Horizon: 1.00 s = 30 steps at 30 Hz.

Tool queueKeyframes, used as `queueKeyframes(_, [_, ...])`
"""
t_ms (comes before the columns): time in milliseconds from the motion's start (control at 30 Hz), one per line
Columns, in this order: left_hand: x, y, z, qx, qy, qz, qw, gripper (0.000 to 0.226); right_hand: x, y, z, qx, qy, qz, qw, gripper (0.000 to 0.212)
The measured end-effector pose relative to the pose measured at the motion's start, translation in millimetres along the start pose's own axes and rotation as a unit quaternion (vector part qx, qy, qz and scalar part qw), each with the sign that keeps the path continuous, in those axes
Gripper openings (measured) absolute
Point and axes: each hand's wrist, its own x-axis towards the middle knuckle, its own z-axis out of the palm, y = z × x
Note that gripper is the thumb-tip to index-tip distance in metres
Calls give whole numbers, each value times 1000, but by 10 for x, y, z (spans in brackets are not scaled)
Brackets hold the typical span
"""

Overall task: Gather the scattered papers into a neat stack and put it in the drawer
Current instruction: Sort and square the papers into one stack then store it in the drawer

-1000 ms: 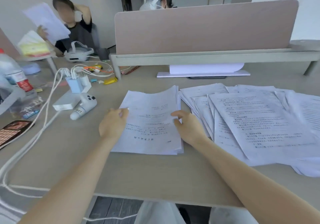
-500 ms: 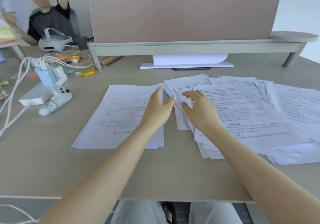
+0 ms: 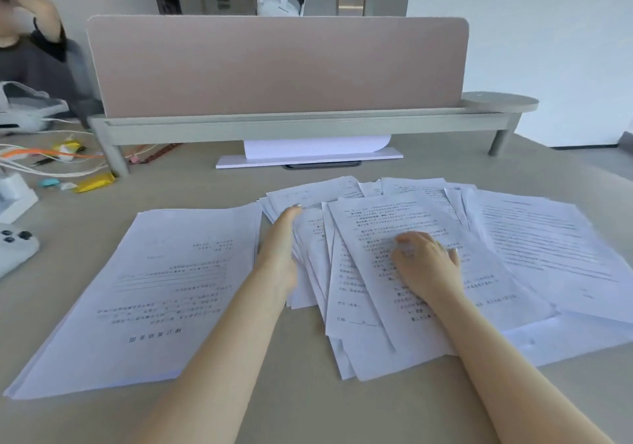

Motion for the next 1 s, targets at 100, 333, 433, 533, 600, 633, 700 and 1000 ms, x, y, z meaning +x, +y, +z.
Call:
queueKeyframes(100, [34, 36, -179, -70, -9, -42, 997, 14, 16, 16, 13, -6, 3, -2, 1000, 40])
queueKeyframes(333, [201, 47, -410, -27, -93, -93, 991, 68, 36, -41, 39, -9, -8, -4, 1000, 39])
queueKeyframes(433, [218, 44, -325, 58, -135, -91, 985, 31, 25, -71, 49, -7, -14, -11, 1000, 40])
queueKeyframes(533, [196, -21, -197, 197, -107, -8, 975, 26, 8, -86, 45, -1, -18, -21, 1000, 39])
queueKeyframes(600, [156, -83, -137, 243, -98, 53, 964, 18, -11, -94, 36, 5, -20, -26, 999, 39])
queueKeyframes(633, [130, -121, -116, 239, -115, 64, 962, 12, -21, -102, 34, 7, -21, -29, 999, 38])
queueKeyframes(700, [90, -165, -66, 158, -158, 24, 974, 21, -42, -124, 30, 6, -26, -37, 999, 39])
queueKeyframes(1000, [53, -171, -113, 43, -143, -69, 986, 31, -183, -315, 58, 31, -77, -76, 994, 39])
